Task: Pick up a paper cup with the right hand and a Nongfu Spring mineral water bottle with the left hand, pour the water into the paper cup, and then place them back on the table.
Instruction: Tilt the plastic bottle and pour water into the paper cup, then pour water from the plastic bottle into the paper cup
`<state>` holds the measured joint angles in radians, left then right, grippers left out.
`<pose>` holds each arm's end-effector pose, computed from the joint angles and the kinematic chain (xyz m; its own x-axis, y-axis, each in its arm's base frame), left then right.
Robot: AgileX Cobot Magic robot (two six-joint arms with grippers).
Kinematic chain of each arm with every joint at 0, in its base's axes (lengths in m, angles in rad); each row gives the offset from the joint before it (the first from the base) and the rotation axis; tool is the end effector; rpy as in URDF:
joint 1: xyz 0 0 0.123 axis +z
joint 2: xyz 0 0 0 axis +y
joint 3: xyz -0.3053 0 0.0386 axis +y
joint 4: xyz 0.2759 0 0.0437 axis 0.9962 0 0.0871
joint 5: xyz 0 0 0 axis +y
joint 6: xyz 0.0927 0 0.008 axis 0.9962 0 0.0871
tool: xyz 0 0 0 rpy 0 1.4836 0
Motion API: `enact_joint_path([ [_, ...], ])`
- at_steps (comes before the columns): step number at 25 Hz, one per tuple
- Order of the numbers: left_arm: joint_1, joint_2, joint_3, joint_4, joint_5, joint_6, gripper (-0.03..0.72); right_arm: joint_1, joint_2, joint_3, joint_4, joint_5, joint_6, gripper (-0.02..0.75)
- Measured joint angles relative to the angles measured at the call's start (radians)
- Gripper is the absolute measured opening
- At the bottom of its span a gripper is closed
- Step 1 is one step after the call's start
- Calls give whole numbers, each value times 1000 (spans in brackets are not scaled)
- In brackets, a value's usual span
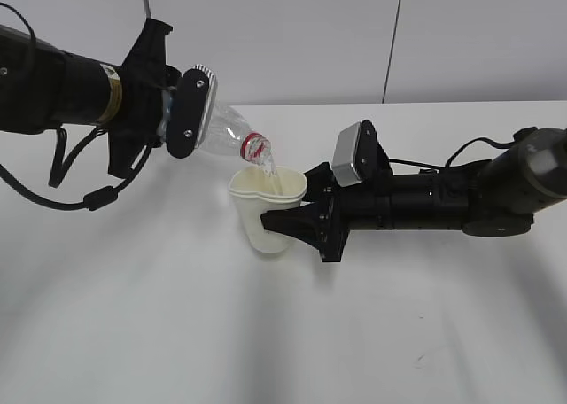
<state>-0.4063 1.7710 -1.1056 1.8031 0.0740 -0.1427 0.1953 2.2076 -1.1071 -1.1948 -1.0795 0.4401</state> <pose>0.3895 -0.1602 0.2292 0.3809 0.9175 0.1144 0.4564 -0.2942 0.8398 0.4025 0.1574 0.0980 0.0004 -0.2452 -0.9695 -0.9348 0.3443 -0.0874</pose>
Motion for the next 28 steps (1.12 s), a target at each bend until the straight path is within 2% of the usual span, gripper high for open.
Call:
enact_joint_path([
  [28, 0, 0, 0, 26, 21, 0, 302, 0, 0, 0, -9, 8, 2, 410],
])
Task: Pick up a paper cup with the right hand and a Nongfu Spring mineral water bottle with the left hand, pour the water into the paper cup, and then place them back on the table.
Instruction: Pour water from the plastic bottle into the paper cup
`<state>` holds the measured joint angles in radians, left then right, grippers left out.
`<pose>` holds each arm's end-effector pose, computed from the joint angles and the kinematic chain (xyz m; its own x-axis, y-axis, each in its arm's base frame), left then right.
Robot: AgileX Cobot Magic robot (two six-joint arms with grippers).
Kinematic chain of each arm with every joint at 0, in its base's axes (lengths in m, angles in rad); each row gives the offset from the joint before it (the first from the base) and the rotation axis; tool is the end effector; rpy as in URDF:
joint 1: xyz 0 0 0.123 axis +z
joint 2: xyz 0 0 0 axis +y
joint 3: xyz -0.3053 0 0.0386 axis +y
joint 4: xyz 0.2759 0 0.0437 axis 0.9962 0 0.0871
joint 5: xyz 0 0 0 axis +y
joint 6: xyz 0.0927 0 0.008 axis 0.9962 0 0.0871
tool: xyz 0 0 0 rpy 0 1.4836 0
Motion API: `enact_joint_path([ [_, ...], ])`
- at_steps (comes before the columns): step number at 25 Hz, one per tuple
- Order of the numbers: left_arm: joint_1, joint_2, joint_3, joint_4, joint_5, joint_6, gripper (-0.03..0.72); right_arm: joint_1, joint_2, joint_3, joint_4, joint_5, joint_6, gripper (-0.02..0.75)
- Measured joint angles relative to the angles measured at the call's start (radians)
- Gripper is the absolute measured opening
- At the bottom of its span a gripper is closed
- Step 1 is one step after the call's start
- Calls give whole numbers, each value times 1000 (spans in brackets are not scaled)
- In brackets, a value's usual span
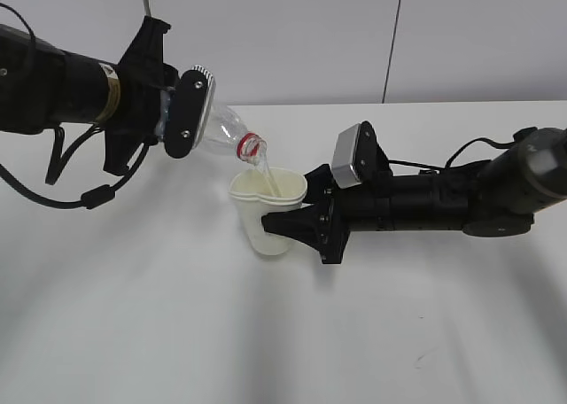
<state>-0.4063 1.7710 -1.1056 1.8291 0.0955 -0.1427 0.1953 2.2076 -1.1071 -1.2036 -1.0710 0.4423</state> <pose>0.3905 -0.1586 0.2299 0.3756 0.9150 0.1472 0.4423 -0.3166 0.8391 0.4022 0.1572 0.0969 -0.0017 -0.2558 -0.9667 -0.9360 0.3407 -0.0885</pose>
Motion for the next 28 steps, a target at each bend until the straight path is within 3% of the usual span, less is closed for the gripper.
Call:
enact_joint_path([
  [28, 0, 0, 0, 1, 10, 0, 302, 0, 0, 0, -22, 6, 0, 410],
])
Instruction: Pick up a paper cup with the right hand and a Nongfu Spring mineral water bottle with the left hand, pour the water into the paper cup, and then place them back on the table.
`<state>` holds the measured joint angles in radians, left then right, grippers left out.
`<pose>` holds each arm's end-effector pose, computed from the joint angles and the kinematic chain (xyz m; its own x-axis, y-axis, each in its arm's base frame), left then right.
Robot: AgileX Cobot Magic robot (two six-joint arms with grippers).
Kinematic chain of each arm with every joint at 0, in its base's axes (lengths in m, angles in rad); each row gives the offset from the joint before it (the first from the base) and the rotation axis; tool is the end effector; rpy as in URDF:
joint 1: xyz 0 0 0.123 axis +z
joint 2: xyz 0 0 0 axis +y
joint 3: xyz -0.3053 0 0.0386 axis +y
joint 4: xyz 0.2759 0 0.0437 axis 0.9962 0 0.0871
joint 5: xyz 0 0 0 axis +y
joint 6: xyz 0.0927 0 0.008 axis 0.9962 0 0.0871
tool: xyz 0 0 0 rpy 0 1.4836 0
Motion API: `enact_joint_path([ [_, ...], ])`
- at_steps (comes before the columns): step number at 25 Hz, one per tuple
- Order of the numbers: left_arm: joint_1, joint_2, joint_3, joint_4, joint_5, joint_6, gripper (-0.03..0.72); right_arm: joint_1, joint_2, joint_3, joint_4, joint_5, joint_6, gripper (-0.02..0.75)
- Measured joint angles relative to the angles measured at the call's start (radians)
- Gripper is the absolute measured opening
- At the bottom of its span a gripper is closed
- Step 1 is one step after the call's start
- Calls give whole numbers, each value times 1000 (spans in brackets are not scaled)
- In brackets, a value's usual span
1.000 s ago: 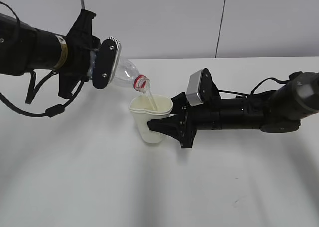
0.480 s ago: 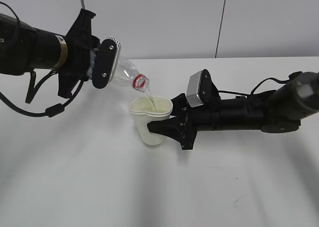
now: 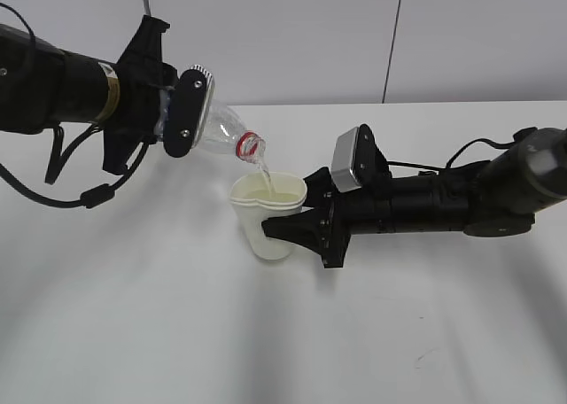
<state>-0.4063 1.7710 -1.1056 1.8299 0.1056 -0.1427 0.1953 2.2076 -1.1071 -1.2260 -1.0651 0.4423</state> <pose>0.3909 -0.1578 0.2301 0.3678 0.9172 0.1531 0.4408 -0.3169 0.8398 0.4009 0.1573 0.0956 0.0037 -0.2718 -0.9623 -0.9412 0.3241 -0.0952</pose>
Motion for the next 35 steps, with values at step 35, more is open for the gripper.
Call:
enact_joint_path([
  [35, -3, -5, -2, -697, -136, -65, 301, 0, 2, 0, 116, -29, -41, 409],
])
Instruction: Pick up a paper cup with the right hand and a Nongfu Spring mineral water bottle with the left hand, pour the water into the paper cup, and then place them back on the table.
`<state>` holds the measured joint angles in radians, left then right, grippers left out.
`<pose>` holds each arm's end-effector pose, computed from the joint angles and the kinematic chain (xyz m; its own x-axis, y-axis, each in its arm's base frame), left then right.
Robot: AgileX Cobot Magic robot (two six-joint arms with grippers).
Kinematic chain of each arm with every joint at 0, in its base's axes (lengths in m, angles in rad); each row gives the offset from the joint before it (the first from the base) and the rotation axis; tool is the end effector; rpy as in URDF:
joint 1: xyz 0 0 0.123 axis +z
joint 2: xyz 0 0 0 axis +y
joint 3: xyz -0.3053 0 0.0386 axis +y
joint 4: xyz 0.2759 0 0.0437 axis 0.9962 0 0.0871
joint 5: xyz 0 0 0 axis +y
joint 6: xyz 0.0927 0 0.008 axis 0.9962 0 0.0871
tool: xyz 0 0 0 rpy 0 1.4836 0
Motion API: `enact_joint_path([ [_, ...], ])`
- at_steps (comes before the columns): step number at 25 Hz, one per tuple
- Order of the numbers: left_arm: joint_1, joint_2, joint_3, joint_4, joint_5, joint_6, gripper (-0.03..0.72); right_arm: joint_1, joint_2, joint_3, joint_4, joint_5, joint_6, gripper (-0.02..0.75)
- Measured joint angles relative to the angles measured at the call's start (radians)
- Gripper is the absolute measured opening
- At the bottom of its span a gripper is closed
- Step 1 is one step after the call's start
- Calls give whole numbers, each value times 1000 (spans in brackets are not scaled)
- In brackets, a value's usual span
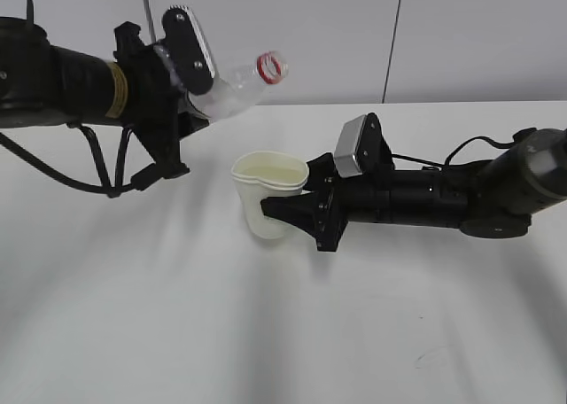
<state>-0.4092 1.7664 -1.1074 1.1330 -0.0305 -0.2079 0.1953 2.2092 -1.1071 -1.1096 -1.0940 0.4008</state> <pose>0.3852 -0.1697 0.2312 0.0420 0.8519 -0.5220 0.6408 0.3779 0.6683 0.4078 0.1561 0.1018 0.0154 -0.2057 -0.9785 -0.9108 0.4010 -0.0986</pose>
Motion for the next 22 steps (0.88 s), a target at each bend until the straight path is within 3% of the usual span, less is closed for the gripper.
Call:
enact_joint_path([
  [8, 33, 37, 21, -371, -162, -10, 304, 0, 0, 0, 77, 0, -31, 409],
  [22, 93, 70, 275, -526, -656, -12, 304, -56, 1, 0, 191, 46, -82, 409],
])
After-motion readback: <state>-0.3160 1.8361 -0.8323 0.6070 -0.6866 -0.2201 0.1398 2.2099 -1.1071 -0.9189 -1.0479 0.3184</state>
